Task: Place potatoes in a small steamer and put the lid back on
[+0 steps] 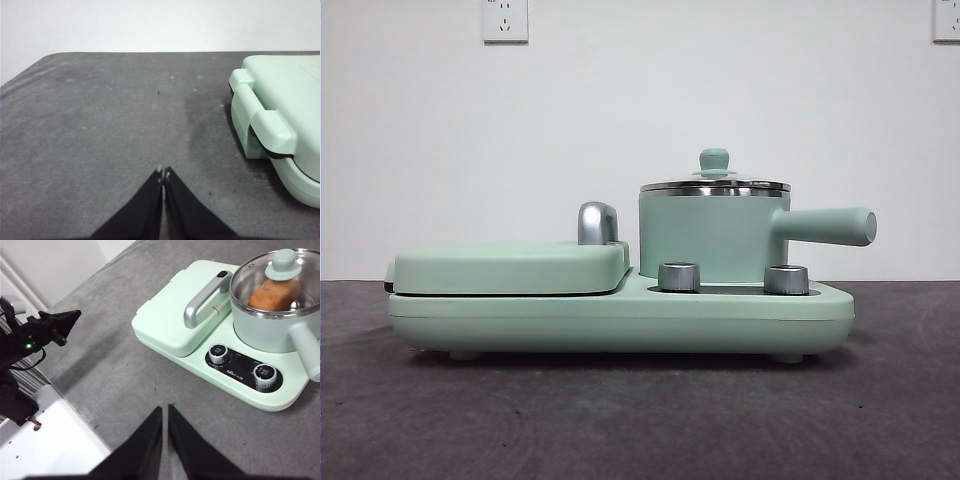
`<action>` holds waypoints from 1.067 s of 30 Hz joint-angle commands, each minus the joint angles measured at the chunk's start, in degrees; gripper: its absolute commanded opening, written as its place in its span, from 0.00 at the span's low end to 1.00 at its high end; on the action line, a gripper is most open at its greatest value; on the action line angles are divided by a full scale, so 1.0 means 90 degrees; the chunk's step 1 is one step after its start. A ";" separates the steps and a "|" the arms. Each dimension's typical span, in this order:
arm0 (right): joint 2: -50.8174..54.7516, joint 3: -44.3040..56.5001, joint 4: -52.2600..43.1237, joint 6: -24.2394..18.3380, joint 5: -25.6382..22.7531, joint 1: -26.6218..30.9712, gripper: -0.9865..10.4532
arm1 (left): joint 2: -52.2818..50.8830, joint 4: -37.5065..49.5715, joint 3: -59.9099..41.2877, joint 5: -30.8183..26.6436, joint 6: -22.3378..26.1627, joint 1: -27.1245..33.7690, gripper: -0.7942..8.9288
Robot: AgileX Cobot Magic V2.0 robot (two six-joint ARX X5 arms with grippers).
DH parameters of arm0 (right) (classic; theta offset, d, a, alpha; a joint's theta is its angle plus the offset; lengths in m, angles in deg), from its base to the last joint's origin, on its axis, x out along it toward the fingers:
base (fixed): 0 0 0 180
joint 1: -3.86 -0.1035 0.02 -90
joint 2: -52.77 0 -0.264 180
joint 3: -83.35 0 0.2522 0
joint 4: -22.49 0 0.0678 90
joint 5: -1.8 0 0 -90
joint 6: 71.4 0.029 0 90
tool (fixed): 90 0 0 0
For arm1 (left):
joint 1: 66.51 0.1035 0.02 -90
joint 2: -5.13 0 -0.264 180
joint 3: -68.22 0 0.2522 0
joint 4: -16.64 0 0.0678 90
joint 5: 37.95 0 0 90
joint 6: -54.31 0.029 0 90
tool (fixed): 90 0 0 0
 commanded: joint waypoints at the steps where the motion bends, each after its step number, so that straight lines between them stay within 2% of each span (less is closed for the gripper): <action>1: -0.0034 -0.0041 -0.0068 -0.0046 0.0000 -0.0044 0.10 | -0.0010 -0.0046 -0.0124 -0.0010 0.0044 0.0007 0.09; 14: 0.0005 -0.0007 -0.0090 -0.0049 -0.0012 -0.0046 0.10 | -0.0010 -0.0046 -0.0124 -0.0010 0.0044 0.0007 0.09; 17: 0.0053 0.0134 -0.0272 -0.0051 0.0075 0.0257 0.10 | -0.0010 -0.0046 -0.0124 -0.0010 0.0044 0.0007 0.09; 20: 0.0294 0.0784 -0.1141 -0.0121 0.0289 0.0789 0.10 | -0.0010 -0.0046 -0.0124 -0.0010 0.0044 0.0007 0.09; 27: 0.1545 0.3531 -0.4629 -0.0141 0.0294 0.2016 0.10 | -0.0010 -0.0046 -0.0124 -0.0010 0.0044 0.0007 0.09; 29: 0.1853 0.4056 -0.5030 -0.0146 0.0214 0.2232 0.10 | -0.0010 -0.0046 -0.0124 -0.0010 0.0044 0.0007 0.09; 32: 0.2288 0.4658 -0.5153 -0.0172 -0.0359 0.2414 0.10 | -0.0010 -0.0046 -0.0124 -0.0010 0.0044 0.0007 0.09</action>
